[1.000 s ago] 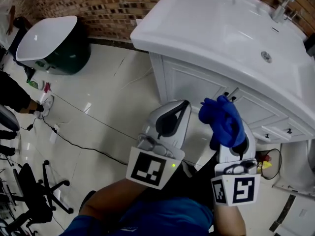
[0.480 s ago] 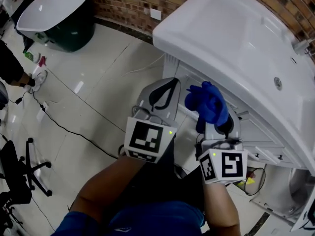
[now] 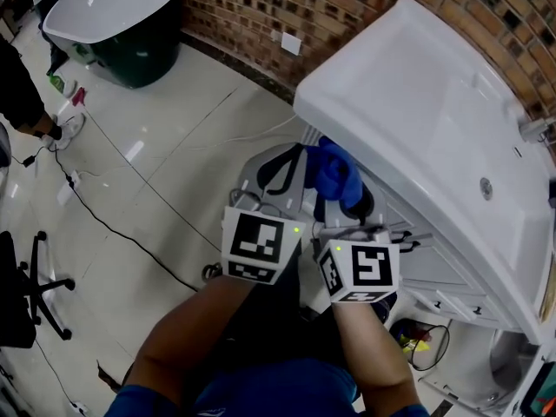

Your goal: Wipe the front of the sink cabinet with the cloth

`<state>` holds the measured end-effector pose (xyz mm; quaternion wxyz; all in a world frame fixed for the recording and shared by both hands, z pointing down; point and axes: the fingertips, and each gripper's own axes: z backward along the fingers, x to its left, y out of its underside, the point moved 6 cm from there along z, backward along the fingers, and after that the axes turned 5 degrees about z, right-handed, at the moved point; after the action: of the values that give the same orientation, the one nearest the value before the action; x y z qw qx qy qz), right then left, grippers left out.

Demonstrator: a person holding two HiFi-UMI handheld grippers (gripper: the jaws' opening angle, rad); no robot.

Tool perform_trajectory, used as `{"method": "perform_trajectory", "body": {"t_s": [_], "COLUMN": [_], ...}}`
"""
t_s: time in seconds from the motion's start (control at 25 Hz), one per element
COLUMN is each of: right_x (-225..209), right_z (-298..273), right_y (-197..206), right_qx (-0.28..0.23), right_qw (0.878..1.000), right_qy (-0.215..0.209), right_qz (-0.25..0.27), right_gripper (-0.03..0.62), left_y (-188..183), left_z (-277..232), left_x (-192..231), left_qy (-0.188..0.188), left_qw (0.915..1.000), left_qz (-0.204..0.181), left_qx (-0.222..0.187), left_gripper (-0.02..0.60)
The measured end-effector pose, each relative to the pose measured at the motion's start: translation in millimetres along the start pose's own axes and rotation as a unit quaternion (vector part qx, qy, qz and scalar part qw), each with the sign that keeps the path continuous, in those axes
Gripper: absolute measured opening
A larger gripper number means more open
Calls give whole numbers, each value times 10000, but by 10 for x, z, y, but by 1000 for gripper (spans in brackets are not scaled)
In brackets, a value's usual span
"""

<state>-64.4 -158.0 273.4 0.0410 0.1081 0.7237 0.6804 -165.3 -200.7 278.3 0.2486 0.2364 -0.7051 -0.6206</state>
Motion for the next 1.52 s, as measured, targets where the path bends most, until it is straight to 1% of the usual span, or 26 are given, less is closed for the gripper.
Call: {"method": "perform_trajectory", "body": {"t_s": [0.16,0.36,0.48,0.64,0.84,1.0,1.2,1.36,1.52], "right_x": [101,98,65,-4,-155,-378,-680,-948,-1215], "right_z": [-322,-594,-655,-593,-310,18,537,983,1474], "right_y": [62,171,217,241,252,292,375,426,453], "right_qx": [22,75,118,133,92,95,160,177,201], "right_qw": [9999,9994,9990,9987,9983,9963,9927,9886,9809], "right_qy": [-31,120,177,245,409,728,1109,1444,1898], "right_qz": [-123,-327,-389,-415,-396,-439,-440,-400,-382], "right_gripper": [74,74,74,74,75,75,75,75,75], "left_y": [63,161,210,233,233,161,118,203,198], "left_z": [-15,-44,-71,-116,-142,-212,-222,-206,-220], "left_x": [202,376,399,321,7,-352,-866,-1306,-1828], "left_qy": [-238,-483,-516,-423,-146,233,680,1057,1653], "left_qw": [9997,9986,9983,9987,9996,9994,9973,9938,9856], "left_qz": [58,130,174,176,79,-88,-169,-136,-217], "left_qx": [87,164,196,231,233,233,226,322,279], "left_gripper": [2,2,2,2,2,2,2,2,2]}}
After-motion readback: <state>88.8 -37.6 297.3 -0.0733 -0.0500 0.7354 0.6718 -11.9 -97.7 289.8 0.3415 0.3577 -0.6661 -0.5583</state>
